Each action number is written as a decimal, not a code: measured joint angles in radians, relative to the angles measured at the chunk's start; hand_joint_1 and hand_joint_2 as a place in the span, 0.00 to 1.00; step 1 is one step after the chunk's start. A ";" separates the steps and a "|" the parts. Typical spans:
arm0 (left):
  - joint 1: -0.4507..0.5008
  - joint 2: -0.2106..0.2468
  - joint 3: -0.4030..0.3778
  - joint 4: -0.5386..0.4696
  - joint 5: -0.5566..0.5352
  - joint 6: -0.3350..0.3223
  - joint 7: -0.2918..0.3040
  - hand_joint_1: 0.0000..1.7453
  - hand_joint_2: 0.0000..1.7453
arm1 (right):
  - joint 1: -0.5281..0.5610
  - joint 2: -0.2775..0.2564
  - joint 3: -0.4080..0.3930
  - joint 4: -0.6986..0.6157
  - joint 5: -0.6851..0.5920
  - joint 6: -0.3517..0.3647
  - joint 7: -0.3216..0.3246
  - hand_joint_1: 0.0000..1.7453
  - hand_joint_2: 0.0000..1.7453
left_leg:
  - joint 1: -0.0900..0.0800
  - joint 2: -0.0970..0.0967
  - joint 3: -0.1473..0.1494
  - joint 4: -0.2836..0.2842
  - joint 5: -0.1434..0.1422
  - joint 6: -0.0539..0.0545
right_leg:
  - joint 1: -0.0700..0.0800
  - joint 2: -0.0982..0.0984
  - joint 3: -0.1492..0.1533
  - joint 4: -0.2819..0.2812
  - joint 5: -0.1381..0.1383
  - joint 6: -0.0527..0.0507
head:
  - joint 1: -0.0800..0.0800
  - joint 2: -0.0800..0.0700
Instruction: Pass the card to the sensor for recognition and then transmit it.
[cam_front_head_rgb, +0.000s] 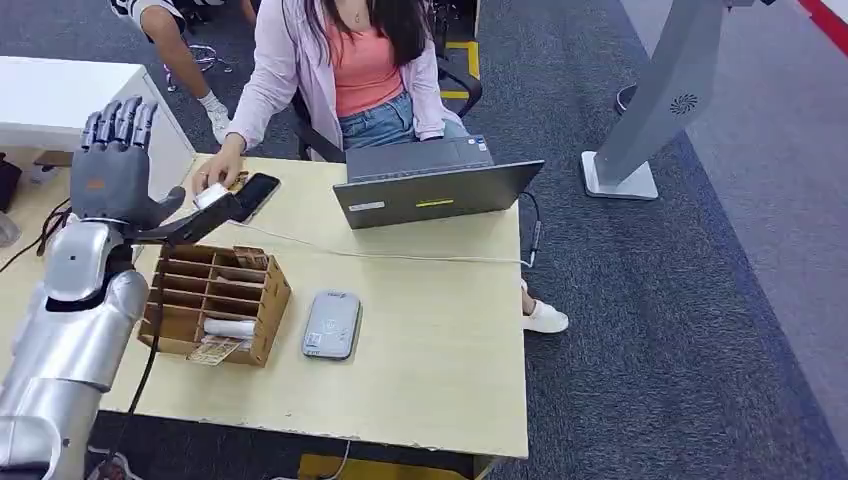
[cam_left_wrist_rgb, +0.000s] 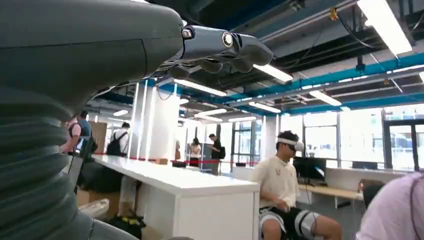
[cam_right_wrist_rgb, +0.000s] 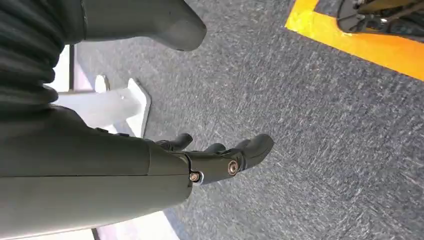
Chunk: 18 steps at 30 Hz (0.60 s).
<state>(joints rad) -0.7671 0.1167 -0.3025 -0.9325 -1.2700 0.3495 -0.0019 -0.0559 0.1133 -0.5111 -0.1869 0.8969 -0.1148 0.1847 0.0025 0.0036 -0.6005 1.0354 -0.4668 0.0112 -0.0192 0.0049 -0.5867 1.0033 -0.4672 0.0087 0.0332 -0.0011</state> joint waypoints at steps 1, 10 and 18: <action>0.029 -0.001 -0.007 -0.035 0.005 -0.018 0.003 0.00 1.00 | 0.000 0.001 -0.007 0.000 -0.004 -0.001 -0.001 0.00 1.00 | 0.000 0.000 0.000 0.000 0.000 0.000 | 0.000 0.000 0.000 0.000 0.000 0.000 | 0.001 0.000; 0.179 -0.003 -0.056 -0.242 0.016 -0.073 0.006 0.00 1.00 | 0.001 0.006 -0.052 0.000 -0.016 -0.015 -0.009 0.00 1.00 | 0.000 0.000 0.000 0.000 0.000 0.000 | 0.000 0.000 0.000 0.000 0.000 0.000 | 0.000 0.000; 0.407 0.027 -0.177 -0.462 0.000 -0.145 0.010 0.00 1.00 | 0.004 0.014 -0.102 0.000 -0.028 -0.032 -0.012 0.00 1.00 | 0.000 0.000 -0.001 0.000 -0.003 0.000 | 0.000 0.000 -0.001 0.000 -0.002 0.000 | 0.000 0.000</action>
<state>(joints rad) -0.3600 0.1439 -0.4798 -1.3942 -1.2699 0.2049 0.0076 -0.0522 0.1270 -0.6130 -0.1869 0.8690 -0.1465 0.1724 0.0025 0.0038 -0.6013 1.0351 -0.4693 0.0113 -0.0191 0.0053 -0.5873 1.0031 -0.4690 0.0092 0.0335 -0.0011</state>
